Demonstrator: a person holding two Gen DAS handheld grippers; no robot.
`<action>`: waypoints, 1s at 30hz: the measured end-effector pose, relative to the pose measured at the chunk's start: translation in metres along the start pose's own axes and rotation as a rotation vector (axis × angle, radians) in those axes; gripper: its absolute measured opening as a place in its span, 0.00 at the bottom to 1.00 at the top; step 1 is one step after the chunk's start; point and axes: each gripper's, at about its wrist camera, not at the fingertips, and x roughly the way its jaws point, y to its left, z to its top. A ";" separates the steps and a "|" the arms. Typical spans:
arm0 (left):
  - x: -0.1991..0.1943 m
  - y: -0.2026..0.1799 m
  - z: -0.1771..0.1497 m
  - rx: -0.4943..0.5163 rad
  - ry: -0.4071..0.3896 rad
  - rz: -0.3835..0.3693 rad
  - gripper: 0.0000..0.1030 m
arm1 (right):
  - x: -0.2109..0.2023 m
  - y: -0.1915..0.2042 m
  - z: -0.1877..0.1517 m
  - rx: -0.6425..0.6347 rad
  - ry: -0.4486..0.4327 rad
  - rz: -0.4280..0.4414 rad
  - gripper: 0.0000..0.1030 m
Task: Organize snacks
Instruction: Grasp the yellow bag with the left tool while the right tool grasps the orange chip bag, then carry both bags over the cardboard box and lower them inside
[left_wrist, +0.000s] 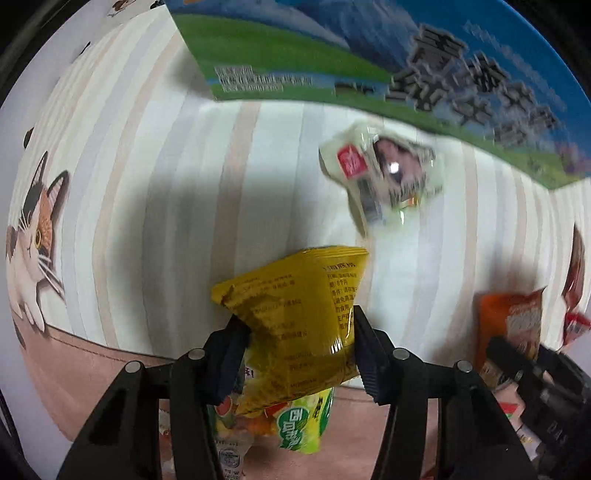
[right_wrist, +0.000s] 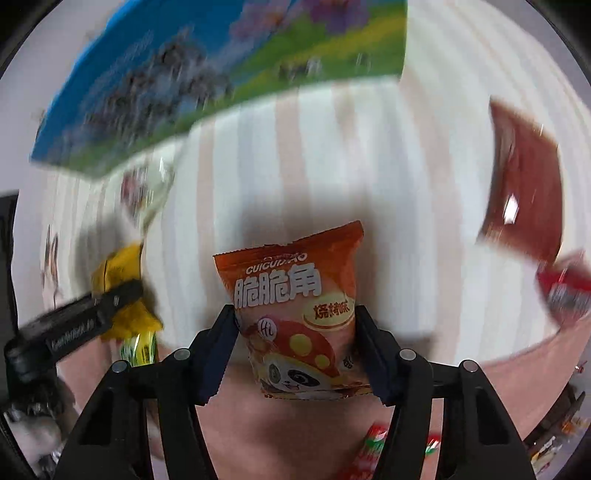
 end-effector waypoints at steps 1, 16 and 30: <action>0.002 0.001 -0.002 -0.006 -0.004 0.001 0.50 | 0.004 0.000 -0.007 0.011 0.013 0.011 0.64; 0.010 0.007 -0.016 -0.036 -0.009 0.009 0.48 | 0.033 0.030 -0.041 0.031 -0.073 -0.116 0.62; -0.069 -0.017 -0.041 0.004 -0.102 -0.115 0.45 | -0.032 0.031 -0.056 0.095 -0.170 0.130 0.53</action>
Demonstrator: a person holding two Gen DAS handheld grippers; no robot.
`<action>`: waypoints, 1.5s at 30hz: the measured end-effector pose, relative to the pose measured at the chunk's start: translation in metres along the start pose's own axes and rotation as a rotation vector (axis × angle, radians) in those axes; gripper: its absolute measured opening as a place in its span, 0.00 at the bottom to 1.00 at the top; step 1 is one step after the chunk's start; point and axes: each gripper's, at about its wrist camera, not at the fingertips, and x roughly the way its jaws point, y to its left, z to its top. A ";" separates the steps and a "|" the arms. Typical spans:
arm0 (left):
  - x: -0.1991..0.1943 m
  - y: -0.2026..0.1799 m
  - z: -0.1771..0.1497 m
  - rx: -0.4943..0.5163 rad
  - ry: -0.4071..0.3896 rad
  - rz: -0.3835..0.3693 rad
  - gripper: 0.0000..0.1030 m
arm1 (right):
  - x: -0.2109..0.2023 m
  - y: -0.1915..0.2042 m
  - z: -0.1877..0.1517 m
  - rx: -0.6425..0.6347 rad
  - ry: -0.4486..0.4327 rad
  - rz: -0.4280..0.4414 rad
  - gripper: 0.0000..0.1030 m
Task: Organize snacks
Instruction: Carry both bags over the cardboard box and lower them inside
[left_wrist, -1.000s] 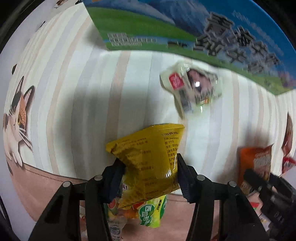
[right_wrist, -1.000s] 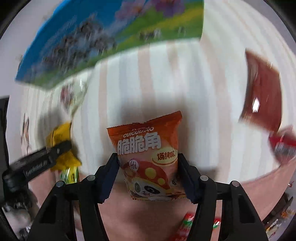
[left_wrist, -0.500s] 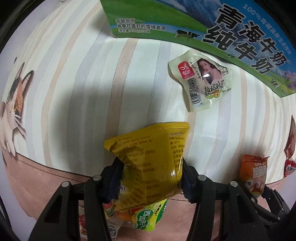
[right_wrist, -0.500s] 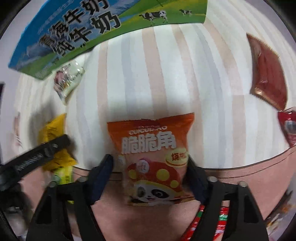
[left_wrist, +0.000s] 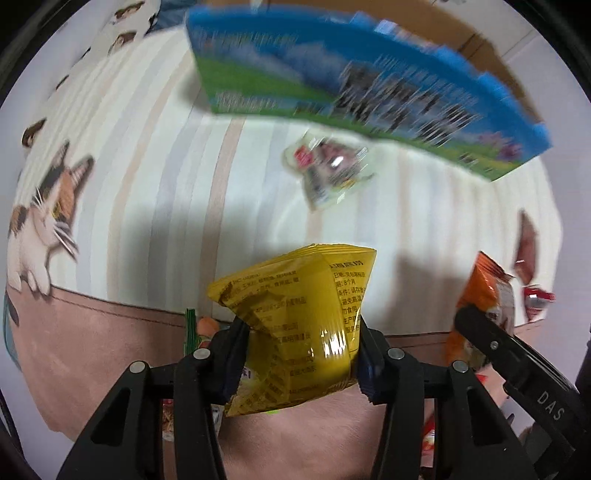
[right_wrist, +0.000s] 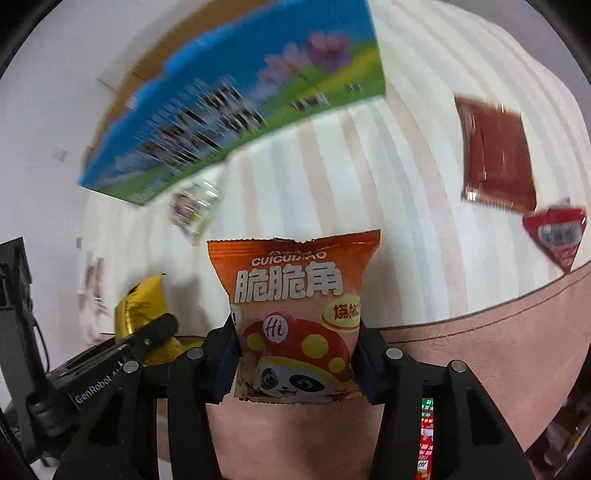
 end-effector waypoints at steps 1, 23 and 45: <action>-0.009 -0.002 0.002 0.004 -0.015 -0.013 0.45 | -0.006 0.003 0.007 -0.004 -0.009 0.012 0.53; -0.105 -0.025 0.240 0.067 -0.146 -0.037 0.45 | -0.106 0.071 0.236 -0.091 -0.183 0.061 0.53; 0.053 0.015 0.348 0.015 0.103 0.066 0.52 | 0.023 0.032 0.282 -0.053 0.087 -0.073 0.83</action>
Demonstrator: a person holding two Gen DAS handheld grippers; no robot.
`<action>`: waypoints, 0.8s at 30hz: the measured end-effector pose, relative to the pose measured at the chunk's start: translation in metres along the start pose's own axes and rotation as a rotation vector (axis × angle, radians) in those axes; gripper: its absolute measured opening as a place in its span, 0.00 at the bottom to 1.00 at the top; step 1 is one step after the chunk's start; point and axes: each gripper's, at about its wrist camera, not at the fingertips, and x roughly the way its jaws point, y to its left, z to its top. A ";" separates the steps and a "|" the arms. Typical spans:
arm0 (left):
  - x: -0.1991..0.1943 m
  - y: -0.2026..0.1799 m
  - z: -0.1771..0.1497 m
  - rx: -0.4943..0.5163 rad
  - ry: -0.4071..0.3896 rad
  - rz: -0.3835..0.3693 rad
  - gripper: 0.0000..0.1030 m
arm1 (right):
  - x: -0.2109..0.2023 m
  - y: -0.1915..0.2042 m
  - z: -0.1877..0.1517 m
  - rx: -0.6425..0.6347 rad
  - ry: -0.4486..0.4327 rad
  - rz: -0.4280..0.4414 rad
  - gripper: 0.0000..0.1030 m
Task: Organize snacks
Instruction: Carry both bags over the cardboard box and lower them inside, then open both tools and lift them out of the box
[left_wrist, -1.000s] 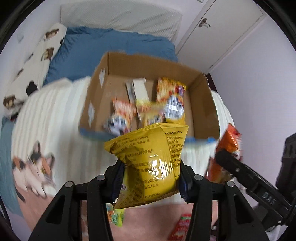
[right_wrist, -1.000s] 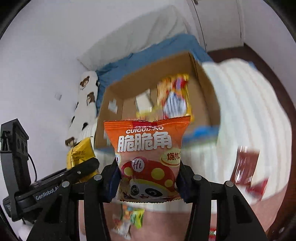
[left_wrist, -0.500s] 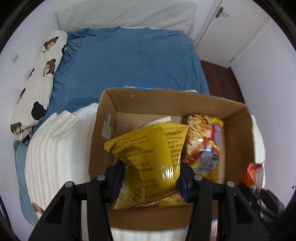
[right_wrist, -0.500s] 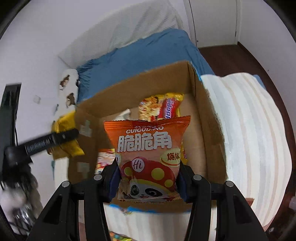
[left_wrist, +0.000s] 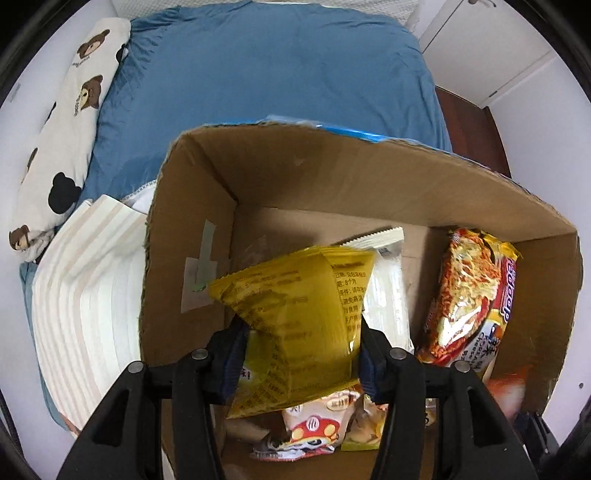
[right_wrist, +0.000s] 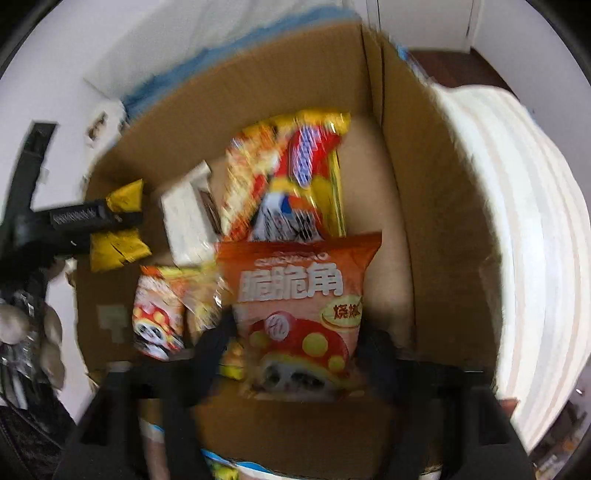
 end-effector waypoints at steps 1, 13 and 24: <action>0.002 0.001 0.001 -0.001 0.004 0.001 0.58 | 0.003 0.003 0.000 -0.012 0.011 0.010 0.84; -0.024 -0.001 -0.015 0.002 -0.042 -0.034 0.92 | 0.000 0.020 -0.001 -0.041 -0.010 -0.056 0.97; -0.083 -0.009 -0.094 0.034 -0.212 -0.052 0.92 | -0.042 0.020 -0.028 -0.067 -0.104 -0.065 0.97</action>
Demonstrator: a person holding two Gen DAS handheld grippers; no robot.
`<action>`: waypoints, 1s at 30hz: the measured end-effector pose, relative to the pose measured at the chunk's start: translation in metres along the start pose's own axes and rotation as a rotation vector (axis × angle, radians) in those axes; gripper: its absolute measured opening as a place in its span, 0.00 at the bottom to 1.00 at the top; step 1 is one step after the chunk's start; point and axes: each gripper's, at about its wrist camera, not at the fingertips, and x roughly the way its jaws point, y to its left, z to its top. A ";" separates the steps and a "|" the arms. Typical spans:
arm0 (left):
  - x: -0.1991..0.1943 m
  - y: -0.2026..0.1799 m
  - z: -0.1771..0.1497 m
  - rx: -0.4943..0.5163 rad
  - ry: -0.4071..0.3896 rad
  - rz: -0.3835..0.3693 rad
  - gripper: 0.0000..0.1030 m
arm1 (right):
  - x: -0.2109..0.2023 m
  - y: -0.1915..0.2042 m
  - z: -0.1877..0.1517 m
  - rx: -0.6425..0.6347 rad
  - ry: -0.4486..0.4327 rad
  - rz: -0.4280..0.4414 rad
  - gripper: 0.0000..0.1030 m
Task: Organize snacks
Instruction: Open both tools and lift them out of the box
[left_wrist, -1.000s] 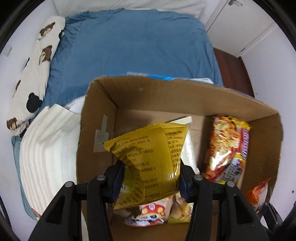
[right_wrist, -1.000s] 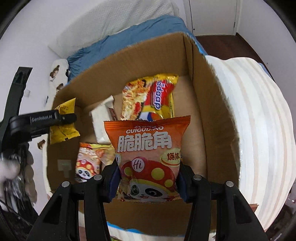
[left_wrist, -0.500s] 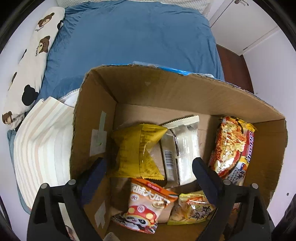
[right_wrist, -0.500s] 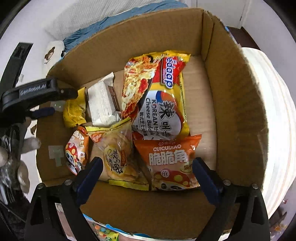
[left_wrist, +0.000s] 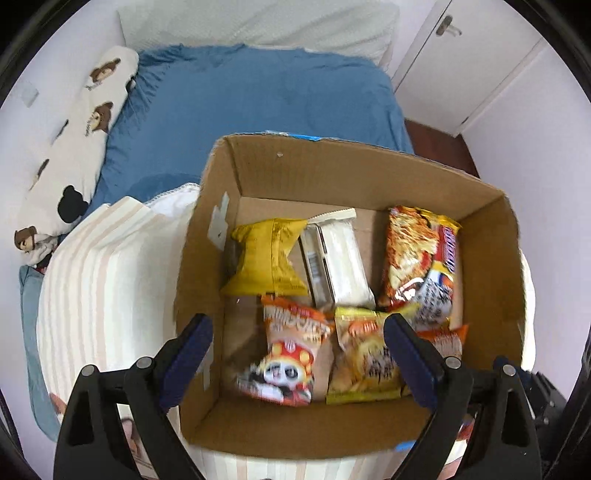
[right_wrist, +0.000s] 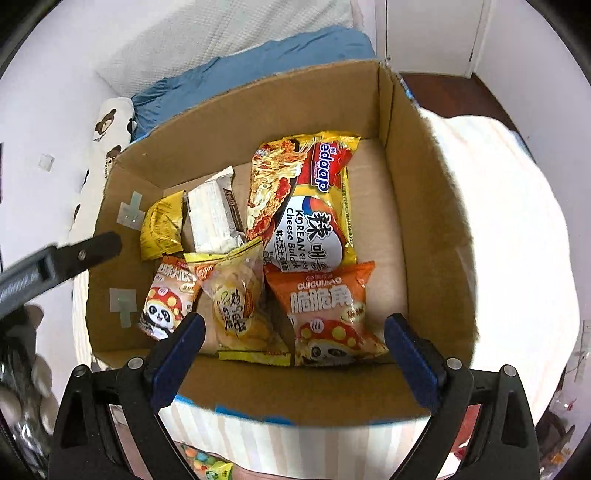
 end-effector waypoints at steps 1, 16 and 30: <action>-0.007 -0.001 -0.007 0.005 -0.018 0.000 0.92 | -0.004 0.002 -0.005 -0.005 -0.011 -0.003 0.97; -0.103 -0.015 -0.116 0.066 -0.271 0.061 0.92 | -0.094 0.011 -0.085 -0.086 -0.219 -0.040 0.97; -0.152 -0.008 -0.182 0.046 -0.333 0.048 0.92 | -0.143 0.015 -0.160 -0.087 -0.252 0.066 0.97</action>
